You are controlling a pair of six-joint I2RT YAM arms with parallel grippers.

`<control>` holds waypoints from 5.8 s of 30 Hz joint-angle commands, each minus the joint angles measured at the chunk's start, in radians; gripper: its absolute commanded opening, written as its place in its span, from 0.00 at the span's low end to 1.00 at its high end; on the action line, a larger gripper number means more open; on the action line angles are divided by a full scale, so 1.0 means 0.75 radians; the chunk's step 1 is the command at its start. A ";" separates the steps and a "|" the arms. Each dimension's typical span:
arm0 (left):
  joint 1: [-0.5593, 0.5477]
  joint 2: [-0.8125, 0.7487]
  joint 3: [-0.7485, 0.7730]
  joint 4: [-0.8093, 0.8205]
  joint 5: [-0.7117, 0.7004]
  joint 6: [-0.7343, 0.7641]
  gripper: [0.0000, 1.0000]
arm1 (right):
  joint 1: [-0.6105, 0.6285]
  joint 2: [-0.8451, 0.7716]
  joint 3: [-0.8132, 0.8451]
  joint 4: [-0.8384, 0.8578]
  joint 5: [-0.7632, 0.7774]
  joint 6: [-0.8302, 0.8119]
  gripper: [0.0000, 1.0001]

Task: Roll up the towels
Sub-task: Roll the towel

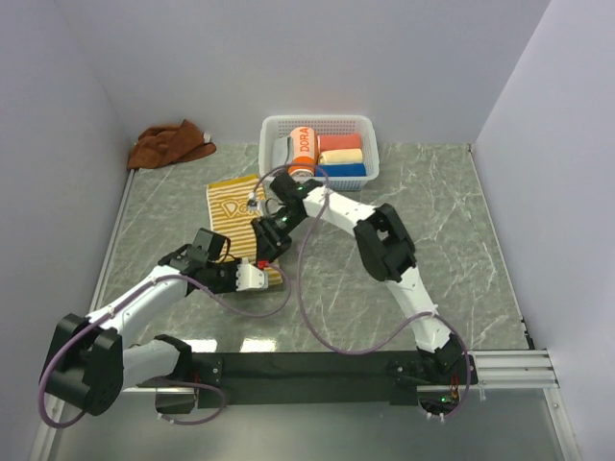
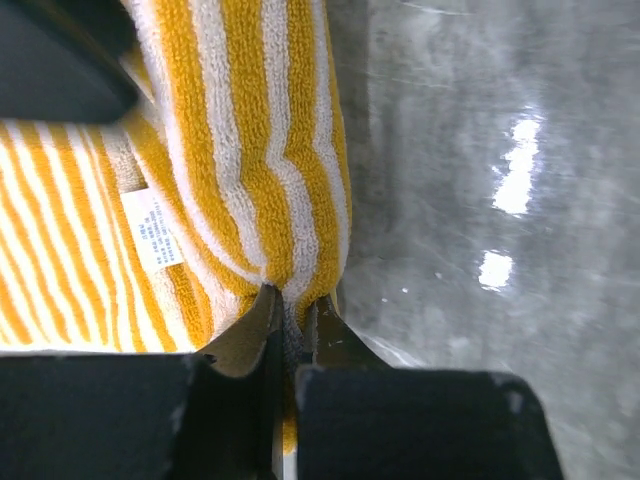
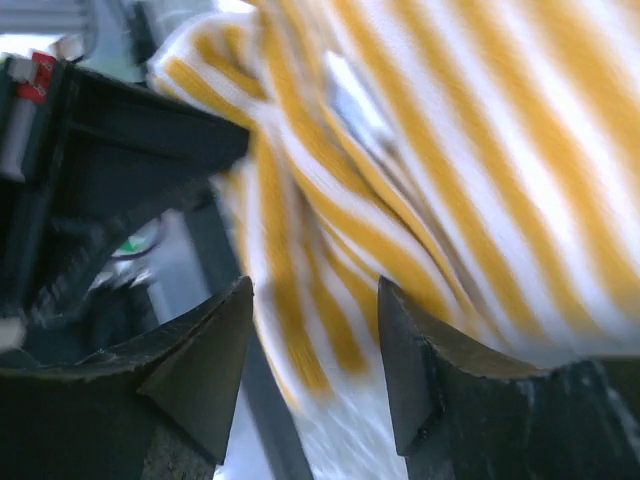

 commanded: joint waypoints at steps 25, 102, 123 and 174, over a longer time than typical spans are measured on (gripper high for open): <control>0.361 1.256 0.897 -0.936 0.463 0.026 0.01 | 0.038 -1.425 -1.296 0.779 0.718 -0.528 0.59; 1.173 0.158 0.486 -0.856 0.598 0.302 0.56 | 0.278 0.192 0.099 -0.505 -0.010 -0.707 0.00; 0.116 -0.334 -0.005 -0.196 0.228 0.051 0.68 | 0.149 0.446 0.271 -0.395 -0.084 -0.406 0.00; 0.345 1.451 1.059 -1.096 0.487 -0.006 0.01 | 0.301 -1.105 -1.030 0.699 0.898 -0.860 0.87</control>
